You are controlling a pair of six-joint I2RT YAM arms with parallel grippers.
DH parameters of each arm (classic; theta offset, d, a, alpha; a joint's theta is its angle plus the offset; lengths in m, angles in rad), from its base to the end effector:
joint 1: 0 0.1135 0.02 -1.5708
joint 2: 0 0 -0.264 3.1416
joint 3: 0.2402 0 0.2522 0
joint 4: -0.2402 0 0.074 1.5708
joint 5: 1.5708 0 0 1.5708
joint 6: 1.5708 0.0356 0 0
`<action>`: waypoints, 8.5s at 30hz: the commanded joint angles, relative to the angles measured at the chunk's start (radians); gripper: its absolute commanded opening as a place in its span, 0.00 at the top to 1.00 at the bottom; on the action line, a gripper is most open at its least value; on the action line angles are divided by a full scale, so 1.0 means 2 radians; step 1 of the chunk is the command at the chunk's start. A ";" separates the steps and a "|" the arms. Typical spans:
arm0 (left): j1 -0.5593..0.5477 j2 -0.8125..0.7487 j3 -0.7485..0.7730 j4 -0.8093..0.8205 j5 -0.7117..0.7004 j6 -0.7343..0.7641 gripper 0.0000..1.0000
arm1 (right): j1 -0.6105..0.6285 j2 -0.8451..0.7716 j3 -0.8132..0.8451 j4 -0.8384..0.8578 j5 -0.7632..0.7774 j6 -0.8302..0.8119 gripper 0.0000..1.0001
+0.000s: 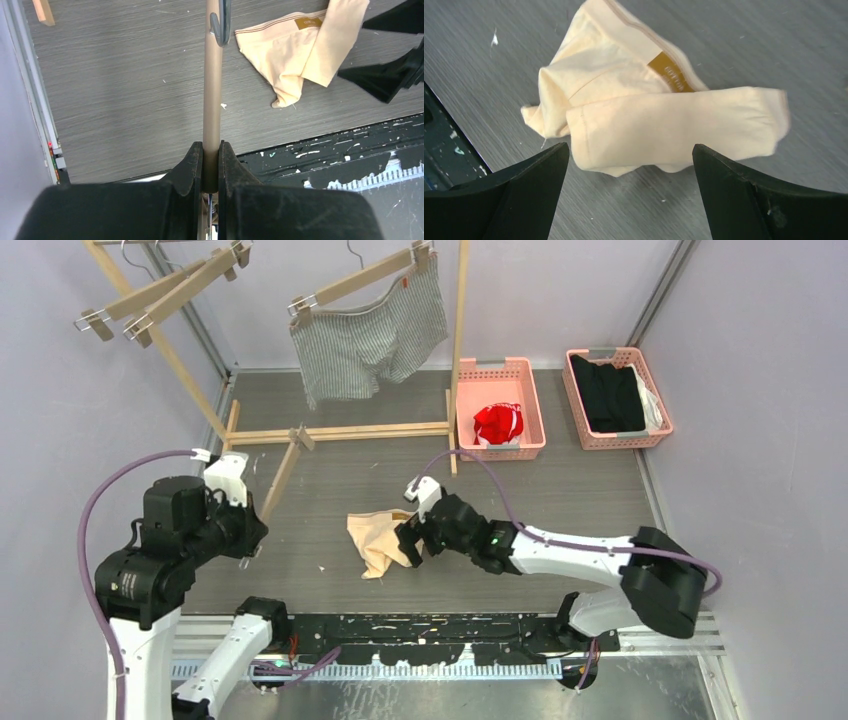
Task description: Remove the underwear clipped to the hanger
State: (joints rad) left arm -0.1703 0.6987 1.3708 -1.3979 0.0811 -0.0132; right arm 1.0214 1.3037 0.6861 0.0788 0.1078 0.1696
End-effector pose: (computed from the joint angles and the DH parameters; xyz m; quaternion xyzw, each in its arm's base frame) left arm 0.0528 -0.0120 0.4101 0.0881 0.9072 -0.0744 0.4046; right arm 0.1488 0.2357 0.2191 -0.3346 0.8019 0.2376 0.4342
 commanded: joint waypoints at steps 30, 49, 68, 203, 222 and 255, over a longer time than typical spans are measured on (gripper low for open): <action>0.130 0.278 0.275 0.129 0.072 0.050 1.00 | 0.040 0.008 0.044 -0.016 0.179 0.039 0.99; 0.154 0.458 0.519 0.159 0.165 0.083 1.00 | -0.137 -0.156 0.165 0.012 0.289 -0.108 0.99; 0.178 0.498 0.541 0.280 0.191 0.026 1.00 | -0.304 -0.017 0.182 0.074 0.129 -0.049 0.99; -0.047 0.593 0.575 0.373 0.055 0.099 0.44 | -0.365 -0.145 0.108 0.014 -0.024 -0.009 0.41; -0.050 0.592 0.562 0.398 0.057 0.092 0.96 | -0.353 -0.130 0.098 0.019 -0.023 -0.009 0.44; -0.050 0.409 0.297 0.559 0.025 0.089 1.00 | -0.347 -0.124 0.064 0.024 -0.036 0.005 0.50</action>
State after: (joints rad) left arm -0.2684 1.5803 1.9778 -0.4347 0.1448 0.1696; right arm 0.3180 1.0611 0.8185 0.0769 0.0483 0.1665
